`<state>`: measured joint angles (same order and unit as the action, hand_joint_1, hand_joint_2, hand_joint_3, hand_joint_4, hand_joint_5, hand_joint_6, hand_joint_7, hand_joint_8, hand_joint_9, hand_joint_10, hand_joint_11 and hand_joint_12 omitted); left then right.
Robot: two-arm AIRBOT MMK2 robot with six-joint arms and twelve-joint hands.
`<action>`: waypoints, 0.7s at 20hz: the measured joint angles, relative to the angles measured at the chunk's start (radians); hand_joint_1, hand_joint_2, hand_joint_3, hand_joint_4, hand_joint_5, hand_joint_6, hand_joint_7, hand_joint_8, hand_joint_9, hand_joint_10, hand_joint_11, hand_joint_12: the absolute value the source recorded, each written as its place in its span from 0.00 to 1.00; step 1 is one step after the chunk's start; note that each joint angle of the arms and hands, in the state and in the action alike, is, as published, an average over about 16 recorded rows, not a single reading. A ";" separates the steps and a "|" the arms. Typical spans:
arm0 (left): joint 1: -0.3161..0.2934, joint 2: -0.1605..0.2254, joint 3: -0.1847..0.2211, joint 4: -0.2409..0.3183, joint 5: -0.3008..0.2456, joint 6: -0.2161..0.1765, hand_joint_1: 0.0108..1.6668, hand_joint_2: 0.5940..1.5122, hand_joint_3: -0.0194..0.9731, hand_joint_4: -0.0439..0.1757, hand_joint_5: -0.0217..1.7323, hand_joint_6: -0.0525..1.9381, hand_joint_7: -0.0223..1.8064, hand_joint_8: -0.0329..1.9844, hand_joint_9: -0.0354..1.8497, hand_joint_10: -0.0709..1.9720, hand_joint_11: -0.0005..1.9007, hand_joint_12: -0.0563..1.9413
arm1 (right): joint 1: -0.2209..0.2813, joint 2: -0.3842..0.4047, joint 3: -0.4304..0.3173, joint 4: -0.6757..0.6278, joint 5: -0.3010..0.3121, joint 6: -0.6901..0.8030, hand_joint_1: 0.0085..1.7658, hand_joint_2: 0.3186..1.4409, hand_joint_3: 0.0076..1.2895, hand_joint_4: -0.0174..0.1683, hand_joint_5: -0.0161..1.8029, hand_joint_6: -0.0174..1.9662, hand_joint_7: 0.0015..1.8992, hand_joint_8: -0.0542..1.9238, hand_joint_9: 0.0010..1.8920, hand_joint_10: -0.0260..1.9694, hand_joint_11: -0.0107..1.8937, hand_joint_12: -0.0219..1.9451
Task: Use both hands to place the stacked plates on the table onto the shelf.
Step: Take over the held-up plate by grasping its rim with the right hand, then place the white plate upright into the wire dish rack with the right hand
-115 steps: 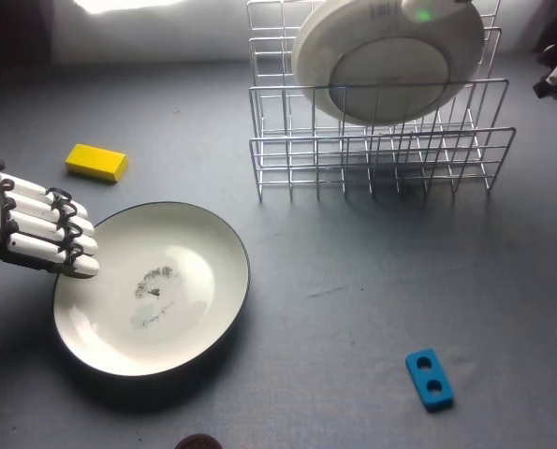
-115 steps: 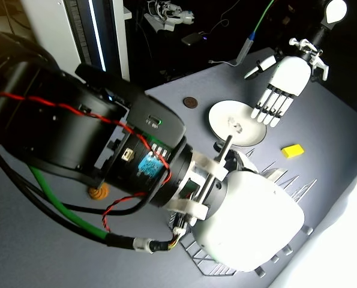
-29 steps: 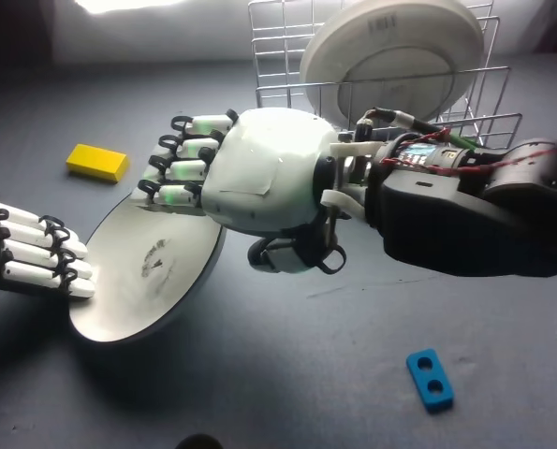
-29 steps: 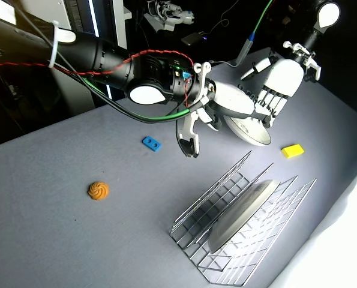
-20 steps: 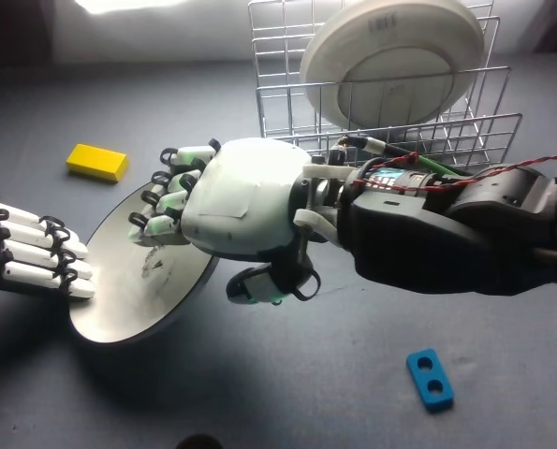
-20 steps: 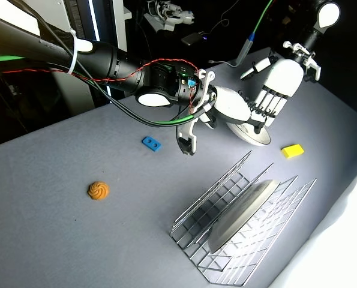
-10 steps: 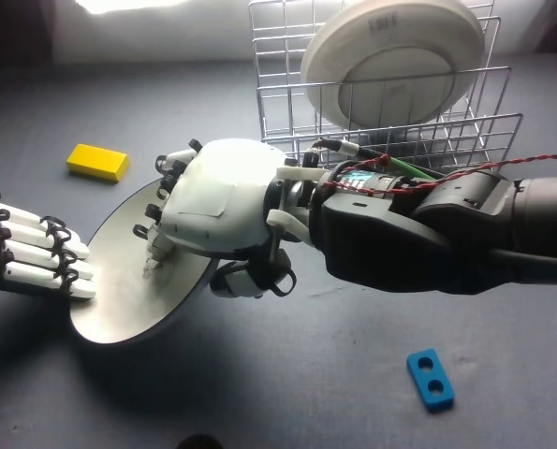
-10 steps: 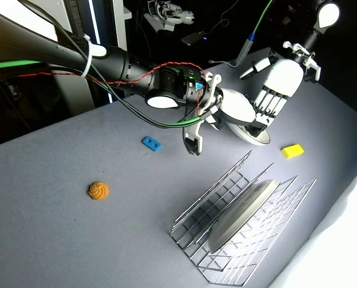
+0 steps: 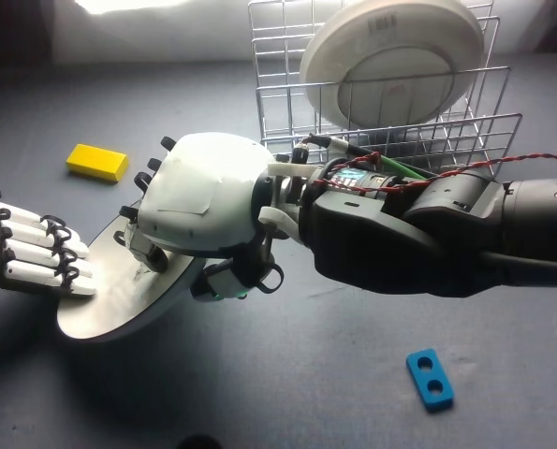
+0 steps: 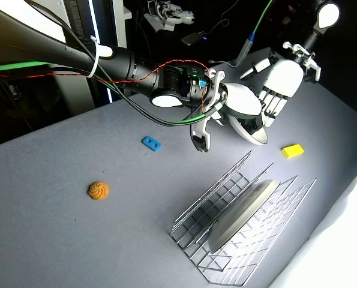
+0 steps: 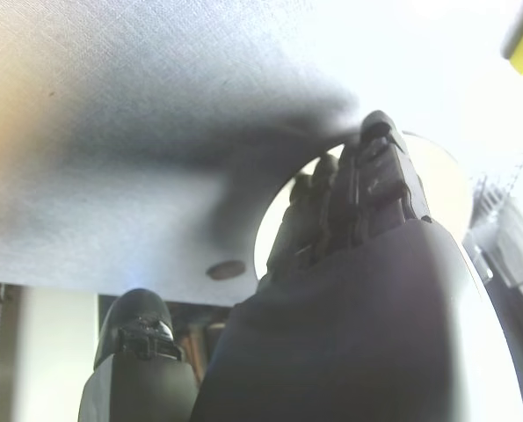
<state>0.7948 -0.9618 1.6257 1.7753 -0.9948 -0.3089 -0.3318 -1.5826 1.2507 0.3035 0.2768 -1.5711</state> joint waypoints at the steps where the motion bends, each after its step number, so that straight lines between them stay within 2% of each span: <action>1: -0.005 0.000 0.000 0.003 -0.001 -0.001 0.00 0.48 0.03 0.17 0.01 0.02 0.01 0.01 0.01 0.02 0.01 0.04 | 0.000 0.000 0.000 0.002 0.002 0.000 0.64 0.62 0.01 0.14 0.48 0.23 0.49 0.23 0.57 0.04 0.38 0.56; 7: -0.068 0.005 0.000 0.014 -0.012 -0.016 0.00 0.49 0.03 0.18 0.01 0.02 0.01 0.01 0.02 0.02 0.01 0.04 | 0.004 0.004 0.001 0.019 0.006 0.002 0.64 0.60 0.01 0.18 0.49 0.30 0.50 0.34 0.63 0.03 0.44 0.54; 14: -0.175 0.021 0.005 0.025 -0.031 -0.044 0.00 0.49 0.03 0.20 0.01 0.03 0.02 0.02 0.03 0.03 0.01 0.04 | 0.022 0.016 0.002 0.040 -0.008 0.003 0.65 0.59 0.01 0.18 0.49 0.32 0.51 0.40 0.65 0.02 0.43 0.55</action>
<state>0.6202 -0.9409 1.6309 1.8000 -1.0255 -0.3530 -0.3099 -1.5667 1.2531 0.3440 0.2689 -1.5684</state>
